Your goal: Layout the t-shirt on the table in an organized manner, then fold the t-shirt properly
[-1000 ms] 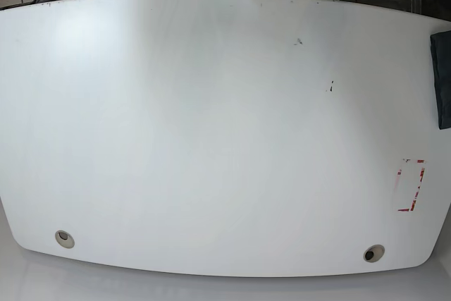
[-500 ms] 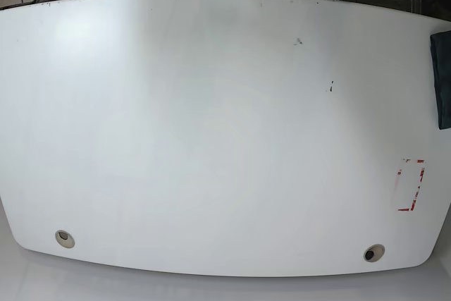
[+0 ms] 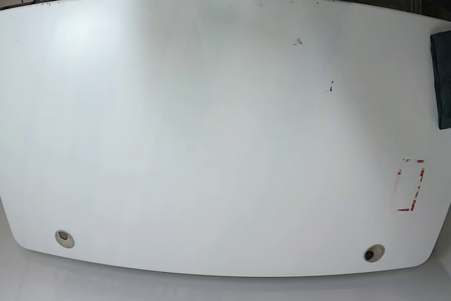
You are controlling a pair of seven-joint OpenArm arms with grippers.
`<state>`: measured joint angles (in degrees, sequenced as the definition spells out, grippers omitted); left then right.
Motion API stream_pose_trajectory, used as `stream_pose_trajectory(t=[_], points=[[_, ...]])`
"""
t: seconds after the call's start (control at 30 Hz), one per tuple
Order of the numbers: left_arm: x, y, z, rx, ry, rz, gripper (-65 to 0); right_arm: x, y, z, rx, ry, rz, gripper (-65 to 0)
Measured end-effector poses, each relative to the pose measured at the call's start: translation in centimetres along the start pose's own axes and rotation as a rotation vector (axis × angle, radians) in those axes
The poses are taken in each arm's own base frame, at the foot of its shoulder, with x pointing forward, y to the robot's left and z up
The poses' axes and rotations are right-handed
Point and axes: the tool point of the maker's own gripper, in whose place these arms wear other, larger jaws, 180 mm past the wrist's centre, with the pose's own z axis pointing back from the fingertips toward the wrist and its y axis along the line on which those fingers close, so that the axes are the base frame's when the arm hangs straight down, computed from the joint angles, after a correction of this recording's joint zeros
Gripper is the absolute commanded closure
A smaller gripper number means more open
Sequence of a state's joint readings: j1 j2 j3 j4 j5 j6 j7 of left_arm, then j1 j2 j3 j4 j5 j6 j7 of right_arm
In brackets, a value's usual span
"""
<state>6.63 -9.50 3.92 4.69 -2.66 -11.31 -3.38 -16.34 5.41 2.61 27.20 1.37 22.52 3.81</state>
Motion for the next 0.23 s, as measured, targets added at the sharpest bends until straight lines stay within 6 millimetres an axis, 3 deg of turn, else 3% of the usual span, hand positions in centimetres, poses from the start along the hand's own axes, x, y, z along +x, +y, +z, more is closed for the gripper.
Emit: stream_pose_trajectory(t=[0.23], points=[[0.8, -2.1, -0.3, -0.039, -0.013, 0.000, -18.5, 0.1, 0.0, 0.0, 0.000, 0.004, 0.001, -16.3]])
